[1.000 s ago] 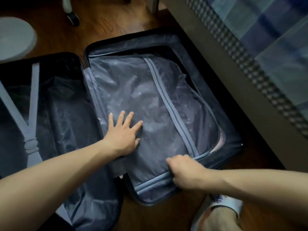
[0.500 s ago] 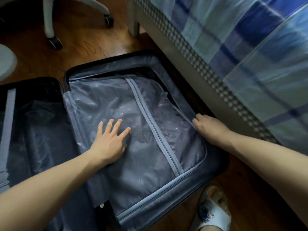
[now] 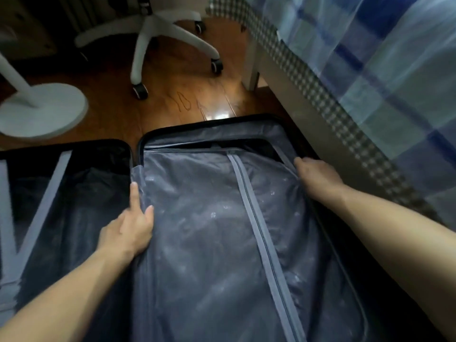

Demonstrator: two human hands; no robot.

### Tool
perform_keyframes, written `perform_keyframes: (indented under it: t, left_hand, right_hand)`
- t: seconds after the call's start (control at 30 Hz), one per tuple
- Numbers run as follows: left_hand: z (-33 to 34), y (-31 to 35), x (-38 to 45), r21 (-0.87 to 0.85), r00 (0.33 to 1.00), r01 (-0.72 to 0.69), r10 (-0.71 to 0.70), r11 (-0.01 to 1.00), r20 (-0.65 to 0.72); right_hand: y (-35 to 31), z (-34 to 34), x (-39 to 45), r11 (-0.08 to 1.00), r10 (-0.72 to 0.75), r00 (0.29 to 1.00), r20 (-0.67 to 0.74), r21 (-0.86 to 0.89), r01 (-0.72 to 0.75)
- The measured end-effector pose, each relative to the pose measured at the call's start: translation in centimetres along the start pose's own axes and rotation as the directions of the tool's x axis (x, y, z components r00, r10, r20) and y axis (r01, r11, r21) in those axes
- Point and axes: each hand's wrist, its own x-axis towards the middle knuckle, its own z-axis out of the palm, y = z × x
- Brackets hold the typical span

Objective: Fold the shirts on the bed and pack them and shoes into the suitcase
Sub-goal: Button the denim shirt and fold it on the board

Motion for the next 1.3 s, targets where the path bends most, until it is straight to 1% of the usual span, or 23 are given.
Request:
perform_keyframes:
  t: [0.07,0.17,0.23,0.27,0.3,0.33,0.4,0.43,0.47,0.5,0.53,0.6,0.7,0.73,0.8,0.93,0.97,1.03,1.1,1.17,1.2,1.23,1.3]
  left_hand:
    - [-0.1,0.0,-0.3,0.044,1.000,0.005,-0.005,0.999,-0.005]
    - [0.1,-0.2,0.2,0.018,1.000,-0.010,0.010,1.000,-0.013]
    - [0.3,-0.4,0.2,-0.007,0.999,-0.030,0.030,1.000,-0.028]
    - [0.4,-0.4,0.3,-0.021,0.999,-0.033,0.032,0.999,-0.035]
    - [0.4,-0.4,0.4,-0.036,0.999,-0.031,0.030,0.999,-0.038]
    - [0.5,-0.4,0.4,-0.048,0.999,-0.026,0.025,0.998,-0.035]
    - [0.5,-0.4,0.3,-0.056,0.999,-0.020,0.018,0.998,-0.031]
    - [0.4,-0.3,0.2,-0.056,0.999,-0.020,0.018,0.998,-0.030]
    - [0.4,-0.3,0.1,-0.058,0.999,-0.018,0.017,0.998,-0.028]
    - [0.3,-0.3,0.0,-0.063,0.999,-0.017,0.015,0.998,-0.029]
    - [0.2,-0.2,0.0,-0.069,1.000,-0.014,0.012,0.998,-0.029]
    - [0.3,-0.2,0.0,-0.083,0.999,-0.018,0.016,0.996,-0.029]
    - [0.7,-0.2,0.0,-0.098,0.999,-0.021,0.018,0.995,-0.030]
    - [0.8,-0.2,0.0,-0.099,0.999,-0.024,0.021,0.995,-0.030]
    - [0.9,-0.2,0.1,-0.095,0.999,-0.030,0.027,0.995,-0.038]
    - [0.9,-0.4,0.1,-0.056,0.998,-0.040,0.037,0.998,-0.048]
    - [0.9,-0.3,0.1,-0.048,0.998,-0.045,0.043,0.998,-0.044]
    - [0.7,-0.4,0.2,-0.043,0.998,-0.059,0.058,0.997,-0.027]
    - [0.1,-0.6,0.5,-0.041,0.996,-0.056,0.059,0.998,0.060]
    - [-1.3,-0.9,0.1,-0.050,0.979,-0.059,0.068,0.997,0.192]
    - [-2.0,-1.2,-0.6,-0.056,0.971,-0.077,0.087,0.995,0.222]
    - [-2.7,-1.8,-1.7,-0.075,0.973,-0.090,0.104,0.993,0.207]
    - [-3.3,-4.0,-5.0,-0.201,0.993,-0.075,0.091,0.977,0.070]
  right_hand:
    - [-0.4,-0.6,4.2,0.999,-0.040,0.998,-0.057,-0.016,0.040]
    - [-1.3,-1.7,9.9,0.997,-0.081,0.980,-0.179,-0.009,0.081]
    - [-1.9,-1.5,12.7,0.997,-0.072,0.975,-0.208,0.005,0.075]
    - [-2.3,-1.4,13.6,0.998,-0.039,0.980,-0.193,0.034,0.046]
    - [-2.7,-1.3,14.4,0.995,0.035,0.987,-0.160,0.095,-0.020]
    - [-3.2,-1.2,14.9,0.975,0.133,0.984,-0.116,0.194,-0.109]
    - [-4.8,-1.0,15.4,0.850,0.321,0.947,0.005,0.440,-0.291]
    - [-5.6,-1.0,15.5,0.780,0.376,0.925,0.051,0.522,-0.346]
    - [-6.4,-1.2,15.6,0.737,0.405,0.912,0.072,0.564,-0.372]
    - [-7.2,-1.7,15.8,0.740,0.409,0.911,0.061,0.561,-0.370]
    - [-8.1,-2.3,16.1,0.769,0.394,0.918,0.035,0.534,-0.351]
    - [-10.5,-3.4,16.7,0.824,0.308,0.951,-0.012,0.504,-0.261]
    - [-16.6,-5.4,17.3,0.833,0.113,0.992,-0.064,0.550,-0.059]
    - [-18.9,-5.7,17.3,0.818,0.055,0.997,-0.060,0.576,-0.011]
    - [-23.6,-6.2,16.7,0.773,-0.023,0.999,-0.034,0.633,0.039]
    - [-31.4,-6.7,14.4,0.578,-0.141,0.990,-0.002,0.812,0.084]
    - [-32.5,-6.5,14.1,0.544,-0.151,0.988,-0.008,0.834,0.090]
    - [-33.1,-5.6,14.0,0.473,-0.104,0.995,-0.002,0.879,0.052]
    - [-32.6,-5.2,12.4,0.394,-0.036,0.997,0.067,0.918,-0.048]
    - [-32.3,-5.0,9.6,0.464,-0.024,0.997,0.080,0.884,-0.059]
    - [-32.5,-5.1,7.5,0.505,-0.021,0.997,0.074,0.862,-0.053]
    - [-32.8,-5.0,5.7,0.530,-0.024,0.999,0.045,0.848,-0.026]
    - [-34.4,-4.9,1.0,0.546,-0.041,0.999,-0.012,0.837,0.032]
